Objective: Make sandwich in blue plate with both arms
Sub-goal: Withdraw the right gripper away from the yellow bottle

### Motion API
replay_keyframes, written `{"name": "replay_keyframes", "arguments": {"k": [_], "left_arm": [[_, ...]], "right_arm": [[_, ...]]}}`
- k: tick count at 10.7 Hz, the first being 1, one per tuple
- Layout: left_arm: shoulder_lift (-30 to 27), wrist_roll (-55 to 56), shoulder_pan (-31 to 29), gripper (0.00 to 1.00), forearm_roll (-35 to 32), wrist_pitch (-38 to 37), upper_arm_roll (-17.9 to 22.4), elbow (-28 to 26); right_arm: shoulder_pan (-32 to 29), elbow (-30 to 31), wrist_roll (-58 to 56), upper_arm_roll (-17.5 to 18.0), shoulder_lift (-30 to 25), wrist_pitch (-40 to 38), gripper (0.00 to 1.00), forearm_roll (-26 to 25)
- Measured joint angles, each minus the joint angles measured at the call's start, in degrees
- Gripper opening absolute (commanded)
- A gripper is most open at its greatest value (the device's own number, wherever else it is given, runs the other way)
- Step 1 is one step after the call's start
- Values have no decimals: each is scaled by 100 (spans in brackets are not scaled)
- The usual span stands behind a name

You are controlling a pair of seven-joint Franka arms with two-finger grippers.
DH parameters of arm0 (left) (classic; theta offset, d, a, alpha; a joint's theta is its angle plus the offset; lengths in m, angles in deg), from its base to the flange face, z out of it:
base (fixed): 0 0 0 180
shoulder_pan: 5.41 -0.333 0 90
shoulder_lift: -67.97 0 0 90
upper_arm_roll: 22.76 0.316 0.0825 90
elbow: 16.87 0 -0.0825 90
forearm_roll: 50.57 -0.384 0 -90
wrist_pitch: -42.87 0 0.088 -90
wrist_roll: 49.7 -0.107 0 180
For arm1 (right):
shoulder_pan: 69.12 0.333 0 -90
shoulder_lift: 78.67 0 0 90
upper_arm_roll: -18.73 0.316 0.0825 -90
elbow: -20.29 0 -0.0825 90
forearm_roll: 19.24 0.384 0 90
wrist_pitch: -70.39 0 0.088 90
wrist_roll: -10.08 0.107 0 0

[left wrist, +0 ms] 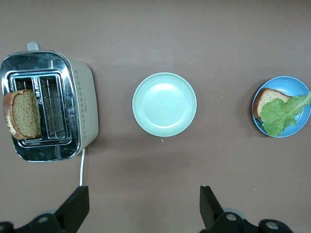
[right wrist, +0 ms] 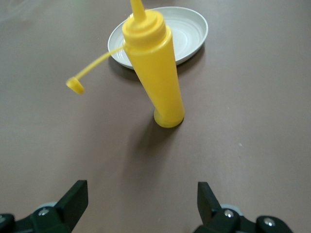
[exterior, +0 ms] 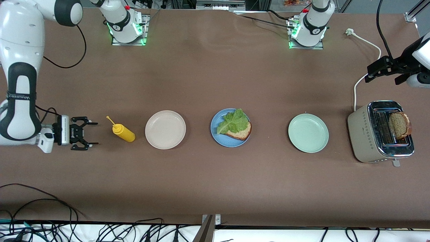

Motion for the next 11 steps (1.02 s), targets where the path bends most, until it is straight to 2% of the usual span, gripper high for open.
{"name": "replay_keyframes", "arguments": {"k": [4,9,11], "left_arm": [[-2,0,-1,100,0,-7,3,3],[-4,0,-66,100,0,-13,27,4],[-4,0,-69,100,0,-14,26,4]], "right_arm": [[66,-52,2721,123,-921,17,100,-1423],[99,-49,6445,1043,-1934,21,100,-3169],[121,-41,7640,1368,-2236,-79,100,-3416]]}}
